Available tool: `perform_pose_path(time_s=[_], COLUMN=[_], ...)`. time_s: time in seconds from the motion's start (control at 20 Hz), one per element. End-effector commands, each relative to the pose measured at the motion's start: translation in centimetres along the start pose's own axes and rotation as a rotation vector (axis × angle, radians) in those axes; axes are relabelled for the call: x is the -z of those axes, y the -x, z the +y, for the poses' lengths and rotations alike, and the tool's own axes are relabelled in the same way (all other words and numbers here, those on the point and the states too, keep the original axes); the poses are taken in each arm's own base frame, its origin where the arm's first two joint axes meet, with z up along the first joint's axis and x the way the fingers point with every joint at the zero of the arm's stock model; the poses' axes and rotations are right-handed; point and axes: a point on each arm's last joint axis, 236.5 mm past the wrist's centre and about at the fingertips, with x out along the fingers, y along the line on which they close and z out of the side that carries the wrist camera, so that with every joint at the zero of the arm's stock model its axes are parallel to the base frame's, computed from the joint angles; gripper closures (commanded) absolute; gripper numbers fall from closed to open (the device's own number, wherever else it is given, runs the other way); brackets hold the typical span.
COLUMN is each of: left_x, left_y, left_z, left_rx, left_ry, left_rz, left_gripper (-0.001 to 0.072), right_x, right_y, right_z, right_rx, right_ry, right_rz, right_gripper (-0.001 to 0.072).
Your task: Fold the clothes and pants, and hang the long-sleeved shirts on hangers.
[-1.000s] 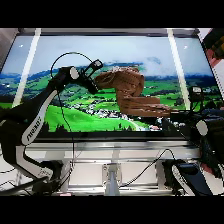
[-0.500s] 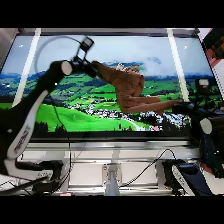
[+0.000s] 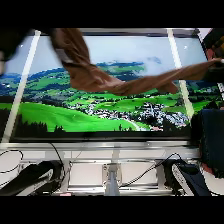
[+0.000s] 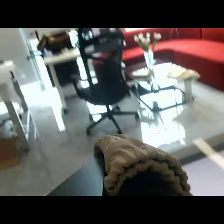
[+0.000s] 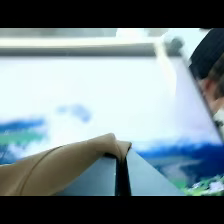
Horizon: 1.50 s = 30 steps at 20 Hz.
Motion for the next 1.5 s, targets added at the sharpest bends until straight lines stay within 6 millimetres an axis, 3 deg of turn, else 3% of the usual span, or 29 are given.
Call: perform_pose_path(time_s=[0.0,0.05,0.15,0.25,0.4,0.55,0.7,0.8,0.95,1.15,1.25,1.3,1.4,1.45], left_x=[-8.0,-9.3,-9.4,-6.1,3.9,14.4,22.6,26.5,30.2,33.7,34.8,35.2,35.6,35.7], left_y=[7.0,8.6,10.7,11.2,11.7,12.7,13.4,13.5,12.8,12.5,12.5,12.5,12.5,12.5], left_z=[2.4,2.6,2.8,2.7,3.6,6.2,7.9,8.2,8.1,7.9,7.8,7.7,7.7,7.7], left_rx=[-0.075,-0.083,-0.084,-0.062,-0.034,-0.084,-0.116,-0.109,-0.085,-0.061,-0.054,-0.051,-0.048,-0.048], left_ry=[-0.023,-0.031,-0.058,-0.071,-0.074,-0.006,0.071,0.111,0.145,0.177,0.187,0.191,0.195,0.195], left_rz=[-0.164,-0.186,-0.15,0.0,0.373,0.673,0.849,0.934,1.013,1.088,1.112,1.12,1.129,1.129], left_gripper=[0.0678,0.0678,0.0679,0.0678,0.0678,0.0679,0.0678,0.0678,0.0678,0.0678,0.0678,0.0678,0.0678,0.0678], right_x=[-3.4,-3.3,-1.7,1.5,8.2,15.4,21.0,24.0,28.1,32.0,32.3,31.9,30.5,29.5], right_y=[1.4,1.5,1.2,0.4,-0.4,0.0,0.4,0.7,3.1,7.0,6.3,4.9,1.9,0.5], right_z=[-3.9,-4.2,-4.3,-4.3,-3.8,-2.0,0.0,1.1,2.6,2.7,2.8,2.8,2.9,3.3], right_rx=[0.097,0.107,0.111,0.116,0.115,0.025,-0.088,-0.134,-0.192,-0.215,-0.212,-0.204,-0.186,-0.183], right_ry=[-0.033,-0.03,-0.018,-0.021,-0.029,0.058,0.139,0.138,0.107,0.117,0.12,0.12,0.111,0.084], right_rz=[-0.074,-0.067,-0.001,0.128,0.405,0.699,0.882,0.956,1.106,1.302,1.272,1.213,1.075,1.002], right_gripper=[0.07,0.0699,0.0699,0.0699,0.0699,0.0699,0.0699,0.0699,0.0699,0.0699,0.0692,0.0605,0.0329,0.0279])
